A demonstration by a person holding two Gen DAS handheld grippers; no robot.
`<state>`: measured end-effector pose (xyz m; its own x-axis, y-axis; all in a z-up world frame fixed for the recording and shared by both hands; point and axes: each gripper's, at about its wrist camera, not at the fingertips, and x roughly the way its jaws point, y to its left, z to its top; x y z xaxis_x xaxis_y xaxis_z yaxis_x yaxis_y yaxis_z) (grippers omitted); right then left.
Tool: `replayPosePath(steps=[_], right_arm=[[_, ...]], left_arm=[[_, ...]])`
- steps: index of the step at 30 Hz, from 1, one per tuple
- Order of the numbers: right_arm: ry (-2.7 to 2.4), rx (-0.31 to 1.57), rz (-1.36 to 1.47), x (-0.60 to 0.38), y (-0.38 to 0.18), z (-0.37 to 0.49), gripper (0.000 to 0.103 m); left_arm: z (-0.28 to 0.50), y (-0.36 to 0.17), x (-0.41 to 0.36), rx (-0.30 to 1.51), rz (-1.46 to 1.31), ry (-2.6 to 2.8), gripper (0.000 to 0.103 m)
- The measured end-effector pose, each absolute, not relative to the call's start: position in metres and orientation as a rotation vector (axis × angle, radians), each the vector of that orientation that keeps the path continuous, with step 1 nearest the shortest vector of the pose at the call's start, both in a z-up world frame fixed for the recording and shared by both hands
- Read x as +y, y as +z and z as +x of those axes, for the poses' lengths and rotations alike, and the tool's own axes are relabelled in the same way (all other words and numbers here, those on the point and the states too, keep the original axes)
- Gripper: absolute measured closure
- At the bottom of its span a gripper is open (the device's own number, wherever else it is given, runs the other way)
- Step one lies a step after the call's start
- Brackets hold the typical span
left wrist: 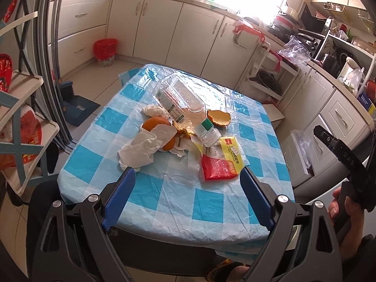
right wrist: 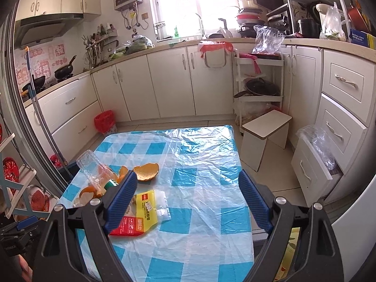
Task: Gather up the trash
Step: 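Return both grippers to the table above the remaining trash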
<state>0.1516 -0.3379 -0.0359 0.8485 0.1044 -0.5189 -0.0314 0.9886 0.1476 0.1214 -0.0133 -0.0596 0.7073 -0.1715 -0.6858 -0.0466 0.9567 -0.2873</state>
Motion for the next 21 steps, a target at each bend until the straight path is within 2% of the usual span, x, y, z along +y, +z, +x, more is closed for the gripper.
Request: replayPosePath(steps=[21], right_arm=[[0.089,0.595,0.092,-0.319,-0.047,0.163,0.019]], left_arm=[[0.131,-0.083,0.039,0.796,-0.335,0.042,0.017]])
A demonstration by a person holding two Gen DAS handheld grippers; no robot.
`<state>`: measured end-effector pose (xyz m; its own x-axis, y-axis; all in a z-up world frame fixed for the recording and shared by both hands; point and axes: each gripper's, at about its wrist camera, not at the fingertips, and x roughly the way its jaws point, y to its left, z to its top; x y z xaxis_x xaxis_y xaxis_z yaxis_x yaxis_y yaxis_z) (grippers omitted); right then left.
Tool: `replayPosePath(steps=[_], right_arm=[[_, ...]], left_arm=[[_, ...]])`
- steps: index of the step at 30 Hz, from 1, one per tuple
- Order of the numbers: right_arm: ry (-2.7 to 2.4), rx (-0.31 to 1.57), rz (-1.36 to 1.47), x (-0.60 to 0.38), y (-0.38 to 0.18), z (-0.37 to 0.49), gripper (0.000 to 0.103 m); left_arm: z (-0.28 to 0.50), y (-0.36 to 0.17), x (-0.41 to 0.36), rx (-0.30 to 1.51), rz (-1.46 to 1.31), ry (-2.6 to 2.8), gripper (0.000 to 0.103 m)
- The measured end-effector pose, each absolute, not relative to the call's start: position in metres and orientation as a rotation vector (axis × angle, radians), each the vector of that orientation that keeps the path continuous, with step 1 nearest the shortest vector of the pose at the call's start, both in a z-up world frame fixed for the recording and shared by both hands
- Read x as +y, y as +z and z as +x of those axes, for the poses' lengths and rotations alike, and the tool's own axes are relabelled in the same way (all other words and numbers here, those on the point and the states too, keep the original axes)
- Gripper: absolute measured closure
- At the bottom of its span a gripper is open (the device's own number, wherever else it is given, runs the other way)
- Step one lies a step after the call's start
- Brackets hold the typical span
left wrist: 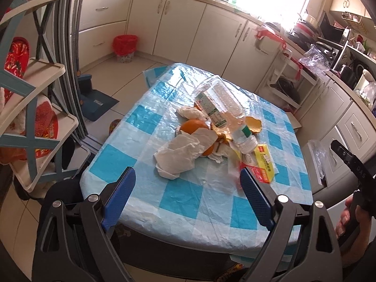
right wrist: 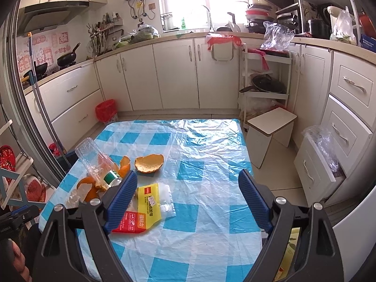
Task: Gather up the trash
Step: 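Return both grippers to the table above the remaining trash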
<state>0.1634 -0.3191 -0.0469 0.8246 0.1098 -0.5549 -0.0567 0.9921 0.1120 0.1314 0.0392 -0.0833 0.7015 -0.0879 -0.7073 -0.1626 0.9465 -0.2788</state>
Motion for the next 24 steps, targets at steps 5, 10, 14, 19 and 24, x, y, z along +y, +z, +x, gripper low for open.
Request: replayPosePath(steps=[5,10,14,19,24], right_arm=[[0.101,0.607,0.083,-0.313,-0.049,0.169,0.019],[0.119,0.625,0.076,-0.306,-0.055,0.178,0.019],[0.132,0.656,0.097,-0.306,-0.062,0.187,0.019],[0.134,0.702,0.123,-0.305,-0.074,0.209,0.019],[0.169,0.755,0.094,-0.29,-0.09,0.239,0.02]], left_arm=[[0.141,-0.093,0.057,0.796,-0.342,0.077,0.017],[0.161,-0.109,0.057,0.832,-0.28,0.06,0.017],[0.175,-0.122,0.052,0.86,-0.24,0.041,0.017],[0.191,-0.131,0.042,0.879,-0.191,0.018,0.017],[0.202,-0.137,0.034,0.883,-0.152,0.019,0.017]])
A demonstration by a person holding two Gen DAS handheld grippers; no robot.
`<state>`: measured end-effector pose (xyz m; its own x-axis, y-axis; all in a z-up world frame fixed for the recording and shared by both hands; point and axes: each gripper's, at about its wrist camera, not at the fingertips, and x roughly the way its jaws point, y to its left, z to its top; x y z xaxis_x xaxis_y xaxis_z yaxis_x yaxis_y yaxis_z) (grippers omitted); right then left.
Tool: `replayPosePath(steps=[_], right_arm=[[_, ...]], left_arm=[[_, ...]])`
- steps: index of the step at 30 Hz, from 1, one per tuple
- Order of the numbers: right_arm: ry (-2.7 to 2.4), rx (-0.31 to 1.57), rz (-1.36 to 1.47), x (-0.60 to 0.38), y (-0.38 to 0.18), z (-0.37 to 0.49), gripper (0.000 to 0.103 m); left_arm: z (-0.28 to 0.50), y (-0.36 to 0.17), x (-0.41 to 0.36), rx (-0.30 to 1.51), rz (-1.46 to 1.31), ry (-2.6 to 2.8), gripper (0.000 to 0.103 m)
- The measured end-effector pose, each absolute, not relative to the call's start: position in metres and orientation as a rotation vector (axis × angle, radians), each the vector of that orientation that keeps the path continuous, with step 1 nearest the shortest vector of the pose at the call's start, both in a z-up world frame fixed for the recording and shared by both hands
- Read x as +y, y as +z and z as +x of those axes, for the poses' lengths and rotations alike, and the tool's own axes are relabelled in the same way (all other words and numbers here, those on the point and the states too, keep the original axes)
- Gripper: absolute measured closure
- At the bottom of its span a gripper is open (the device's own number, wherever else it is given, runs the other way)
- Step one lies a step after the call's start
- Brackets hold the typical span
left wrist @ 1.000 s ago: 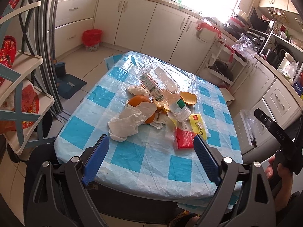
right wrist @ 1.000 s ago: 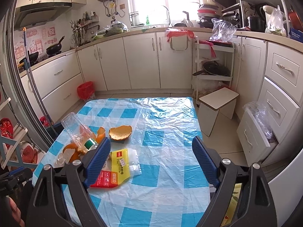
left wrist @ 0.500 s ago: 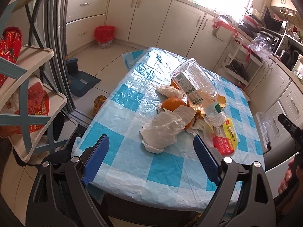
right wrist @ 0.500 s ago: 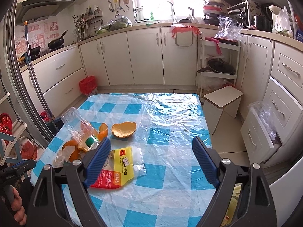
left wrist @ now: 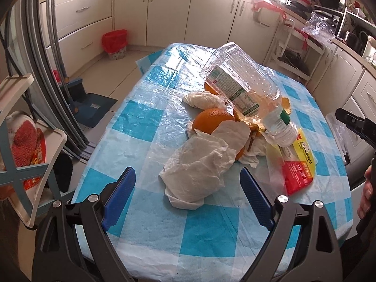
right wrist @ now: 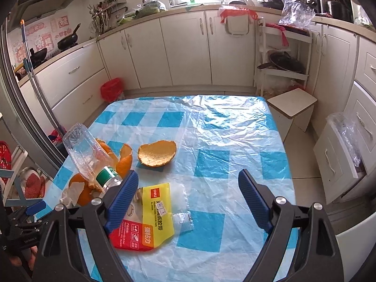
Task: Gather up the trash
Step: 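Return both grippers to the table above the remaining trash, then grasp the orange peel with the right gripper while the left grasps the tissue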
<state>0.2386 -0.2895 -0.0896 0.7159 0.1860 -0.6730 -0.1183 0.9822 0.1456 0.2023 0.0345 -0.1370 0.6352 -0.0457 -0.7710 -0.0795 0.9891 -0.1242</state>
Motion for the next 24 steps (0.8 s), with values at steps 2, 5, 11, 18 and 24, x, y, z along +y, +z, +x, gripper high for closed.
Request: replayPosePath(steps=[2,5,11,18,24], right_arm=[[0.189,0.781,0.065,-0.28,-0.098,0.251,0.025],[0.215,0.815,0.045,-0.27,-0.107,0.266,0.033],[0.195,0.862,0.044,-0.263,-0.12,0.301,0.04],[0.198,0.914,0.044,-0.259,-0.139,0.334,0.046],[0.23,0.935,0.037,-0.249,-0.148,0.346,0.055]], left_arm=[[0.204,-0.136,0.032,0.872,-0.131,0.026,0.017],[0.208,-0.136,0.031,0.866,-0.118,0.033,0.017],[0.212,-0.14,0.028,0.874,-0.113,0.018,0.017],[0.216,-0.144,0.028,0.876,-0.108,0.014,0.017],[0.222,-0.15,0.031,0.891,-0.122,0.006,0.026]])
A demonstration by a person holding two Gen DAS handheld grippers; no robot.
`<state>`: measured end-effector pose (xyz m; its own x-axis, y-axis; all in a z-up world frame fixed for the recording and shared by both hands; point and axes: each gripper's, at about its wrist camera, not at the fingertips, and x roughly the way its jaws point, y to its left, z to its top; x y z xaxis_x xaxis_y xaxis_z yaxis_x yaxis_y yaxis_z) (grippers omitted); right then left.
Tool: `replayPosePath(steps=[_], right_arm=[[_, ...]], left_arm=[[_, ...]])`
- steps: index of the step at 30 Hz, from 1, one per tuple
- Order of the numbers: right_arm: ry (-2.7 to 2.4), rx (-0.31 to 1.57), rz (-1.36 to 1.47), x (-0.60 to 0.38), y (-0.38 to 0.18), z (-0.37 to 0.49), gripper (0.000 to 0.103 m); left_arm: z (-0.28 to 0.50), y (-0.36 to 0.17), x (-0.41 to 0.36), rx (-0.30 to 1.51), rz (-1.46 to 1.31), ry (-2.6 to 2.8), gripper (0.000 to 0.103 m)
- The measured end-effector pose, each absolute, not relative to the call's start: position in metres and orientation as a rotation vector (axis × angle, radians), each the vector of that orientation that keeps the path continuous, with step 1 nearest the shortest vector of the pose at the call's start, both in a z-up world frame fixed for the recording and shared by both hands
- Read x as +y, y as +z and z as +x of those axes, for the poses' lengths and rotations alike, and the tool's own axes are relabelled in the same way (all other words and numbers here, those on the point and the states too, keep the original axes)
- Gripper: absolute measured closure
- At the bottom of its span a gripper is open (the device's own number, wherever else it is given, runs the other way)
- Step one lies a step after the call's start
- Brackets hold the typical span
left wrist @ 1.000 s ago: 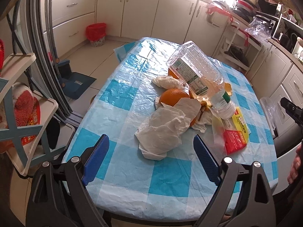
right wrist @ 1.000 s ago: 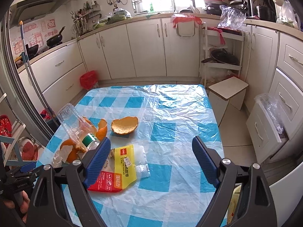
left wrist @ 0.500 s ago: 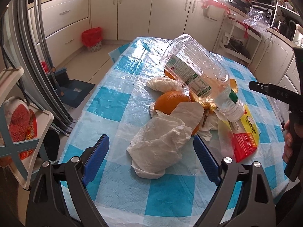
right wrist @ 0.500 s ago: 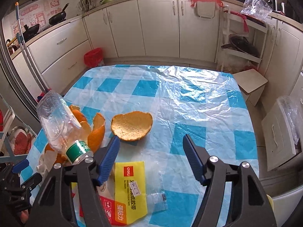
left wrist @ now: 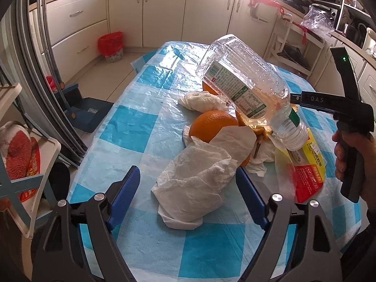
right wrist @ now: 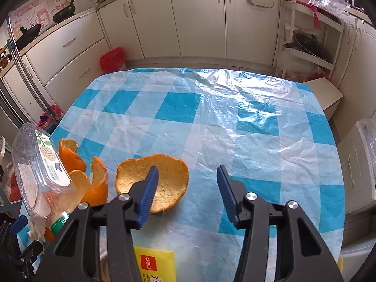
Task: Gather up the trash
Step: 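Grasp the orange peel with the right gripper while the left grasps the tissue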
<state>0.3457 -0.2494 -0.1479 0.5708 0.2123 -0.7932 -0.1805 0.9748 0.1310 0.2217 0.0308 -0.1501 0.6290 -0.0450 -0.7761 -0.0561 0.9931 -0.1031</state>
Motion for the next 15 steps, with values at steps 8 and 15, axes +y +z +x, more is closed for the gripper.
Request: replayPosePath(steps=[8,15], right_arm=[[0.264,0.96,0.01,-0.233,-0.157,0.35,0.075],[0.3,0.925,0.003,-0.228,-0.145,0.338,0.096]], left_arm=[[0.225,-0.156,0.029,0.904,-0.124,-0.027,0.053],[0.222,-0.155,0.036,0.923,-0.164,-0.047,0.082]])
